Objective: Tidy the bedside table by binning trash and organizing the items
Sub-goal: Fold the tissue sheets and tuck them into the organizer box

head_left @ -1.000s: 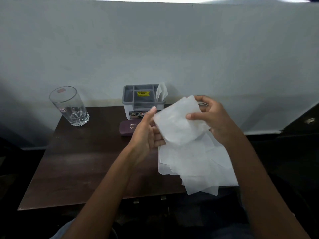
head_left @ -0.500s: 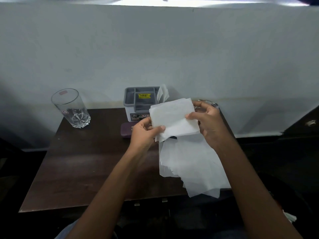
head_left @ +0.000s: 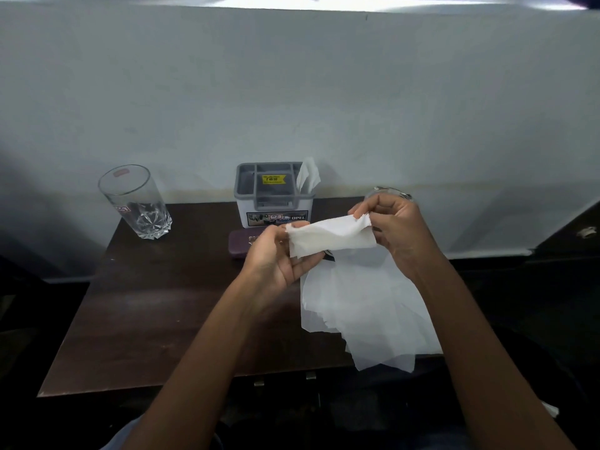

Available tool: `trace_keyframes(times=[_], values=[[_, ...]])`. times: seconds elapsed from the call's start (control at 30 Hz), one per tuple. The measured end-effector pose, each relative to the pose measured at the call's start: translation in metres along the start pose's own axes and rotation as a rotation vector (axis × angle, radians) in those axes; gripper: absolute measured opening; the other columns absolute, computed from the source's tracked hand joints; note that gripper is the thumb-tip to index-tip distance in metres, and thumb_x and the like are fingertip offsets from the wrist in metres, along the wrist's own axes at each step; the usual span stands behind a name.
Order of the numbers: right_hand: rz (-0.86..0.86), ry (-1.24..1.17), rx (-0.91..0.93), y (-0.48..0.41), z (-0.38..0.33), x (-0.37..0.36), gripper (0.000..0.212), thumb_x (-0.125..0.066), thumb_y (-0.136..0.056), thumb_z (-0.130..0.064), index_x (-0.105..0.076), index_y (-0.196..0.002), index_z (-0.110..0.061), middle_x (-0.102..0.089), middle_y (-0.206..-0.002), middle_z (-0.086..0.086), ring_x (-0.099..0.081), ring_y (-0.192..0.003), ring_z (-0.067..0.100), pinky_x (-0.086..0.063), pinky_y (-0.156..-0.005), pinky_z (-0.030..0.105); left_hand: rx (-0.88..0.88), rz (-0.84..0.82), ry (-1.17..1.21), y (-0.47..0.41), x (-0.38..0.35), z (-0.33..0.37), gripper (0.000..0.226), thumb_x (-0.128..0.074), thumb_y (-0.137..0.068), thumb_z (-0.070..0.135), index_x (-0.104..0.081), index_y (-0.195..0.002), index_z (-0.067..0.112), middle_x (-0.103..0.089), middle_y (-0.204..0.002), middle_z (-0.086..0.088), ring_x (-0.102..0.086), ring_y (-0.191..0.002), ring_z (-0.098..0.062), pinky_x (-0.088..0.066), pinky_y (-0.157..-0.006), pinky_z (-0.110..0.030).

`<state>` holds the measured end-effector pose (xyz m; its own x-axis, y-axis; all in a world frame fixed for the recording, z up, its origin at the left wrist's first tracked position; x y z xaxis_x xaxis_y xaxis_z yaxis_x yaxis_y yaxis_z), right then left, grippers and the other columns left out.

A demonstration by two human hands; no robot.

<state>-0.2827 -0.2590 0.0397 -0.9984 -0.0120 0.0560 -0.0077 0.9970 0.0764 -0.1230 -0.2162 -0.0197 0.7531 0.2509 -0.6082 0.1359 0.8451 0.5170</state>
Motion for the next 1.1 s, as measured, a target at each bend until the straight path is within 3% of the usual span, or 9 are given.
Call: trace_keyframes(times=[0.1, 0.2, 0.3, 0.47, 0.57, 0.67, 0.83, 0.97, 1.1], values=[[-0.008, 0.061, 0.040, 0.000, -0.002, -0.003, 0.032, -0.045, -0.079, 0.015, -0.061, -0.063, -0.007, -0.065, -0.082, 0.003, -0.059, -0.089, 0.023, -0.049, -0.064, 0.030, 0.006, 0.020, -0.035, 0.000, 0.002, 0.000, 0.030, -0.043, -0.095, 0.031, -0.060, -0.091, 0.007, -0.064, -0.099, -0.014, -0.065, -0.084, -0.026, -0.060, -0.058, -0.033], [-0.017, 0.070, 0.039, 0.000, -0.002, -0.004, 0.034, -0.042, -0.079, 0.016, -0.061, -0.063, -0.006, -0.065, -0.084, 0.004, -0.059, -0.089, 0.024, -0.049, -0.066, 0.032, -0.059, 0.068, -0.127, 0.000, 0.005, 0.003, 0.007, -0.058, -0.088, 0.009, -0.059, -0.095, 0.007, -0.060, -0.110, -0.014, -0.063, -0.091, -0.024, -0.060, -0.055, -0.029], [-0.005, 0.003, -0.005, 0.000, 0.001, -0.003, 0.033, -0.037, -0.083, 0.013, -0.062, -0.070, -0.003, -0.066, -0.083, 0.007, -0.060, -0.079, 0.023, -0.048, -0.064, 0.032, -0.153, 0.145, -0.261, -0.001, 0.012, 0.007, 0.017, -0.058, -0.085, -0.005, -0.059, -0.092, 0.010, -0.055, -0.121, -0.017, -0.060, -0.101, -0.028, -0.060, -0.057, -0.026], [-0.094, 0.006, -0.151, 0.003, 0.016, -0.014, 0.013, -0.057, -0.090, -0.022, -0.062, -0.098, -0.013, -0.065, -0.091, 0.006, -0.060, -0.079, 0.019, -0.051, -0.069, 0.035, -0.280, 0.192, -0.370, 0.005, 0.014, 0.021, 0.023, -0.060, -0.085, -0.005, -0.059, -0.094, 0.016, -0.057, -0.117, -0.011, -0.060, -0.105, -0.027, -0.060, -0.061, -0.027], [-0.087, 0.110, -0.159, 0.007, 0.020, -0.018, 0.017, -0.066, -0.081, -0.005, -0.061, -0.095, -0.012, -0.064, -0.089, 0.002, -0.061, -0.082, 0.018, -0.054, -0.066, 0.034, -0.352, 0.188, -0.395, 0.009, 0.013, 0.028, 0.027, -0.059, -0.085, -0.006, -0.058, -0.104, 0.013, -0.060, -0.111, -0.009, -0.061, -0.102, -0.025, -0.060, -0.061, -0.027], [0.014, 0.003, -0.163, 0.008, 0.017, -0.017, 0.019, -0.064, -0.078, 0.009, -0.060, -0.084, -0.008, -0.065, -0.085, 0.005, -0.064, -0.080, 0.022, -0.057, -0.060, 0.028, -0.393, 0.202, -0.385, 0.014, 0.019, 0.037, 0.032, -0.060, -0.084, -0.006, -0.057, -0.110, 0.011, -0.062, -0.113, -0.010, -0.063, -0.097, -0.021, -0.060, -0.064, -0.029], [0.089, 0.042, -0.131, 0.011, 0.017, -0.027, 0.020, -0.067, -0.077, 0.007, -0.061, -0.088, -0.009, -0.066, -0.094, 0.010, -0.066, -0.088, 0.024, -0.058, -0.071, 0.031, -0.415, 0.208, -0.271, 0.020, 0.028, 0.046, 0.029, -0.058, -0.084, -0.008, -0.057, -0.107, 0.010, -0.064, -0.094, -0.005, -0.063, -0.082, -0.014, -0.060, -0.060, -0.025], [0.186, 0.069, -0.045, -0.004, -0.004, -0.032, 0.018, -0.066, -0.076, 0.011, -0.063, -0.090, 0.001, -0.066, -0.082, 0.012, -0.065, -0.068, 0.019, -0.059, -0.057, 0.025, -0.455, 0.263, -0.201, 0.019, 0.040, 0.054, 0.029, -0.059, -0.086, -0.002, -0.055, -0.110, 0.014, -0.064, -0.094, -0.005, -0.064, -0.080, -0.013, -0.058, -0.058, -0.024], [0.284, 0.260, 0.200, -0.047, -0.065, -0.041, 0.023, -0.066, -0.077, 0.009, -0.064, -0.100, 0.008, -0.064, -0.086, 0.014, -0.063, -0.072, 0.024, -0.059, -0.058, 0.027, -0.404, 0.356, -0.023, 0.017, 0.057, 0.056, 0.018, -0.049, -0.094, 0.008, -0.051, -0.109, 0.017, -0.067, -0.097, -0.006, -0.064, -0.079, -0.017, -0.053, -0.061, -0.025]])
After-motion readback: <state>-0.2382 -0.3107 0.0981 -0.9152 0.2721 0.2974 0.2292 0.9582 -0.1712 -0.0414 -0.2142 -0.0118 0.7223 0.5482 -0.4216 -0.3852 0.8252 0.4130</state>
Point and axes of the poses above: each hand's wrist, its own y-axis away from the middle knuckle, its own x-axis out of the back of the hand, z = x × y, the point moved 9 cm from there along -y, towards the middle knuckle
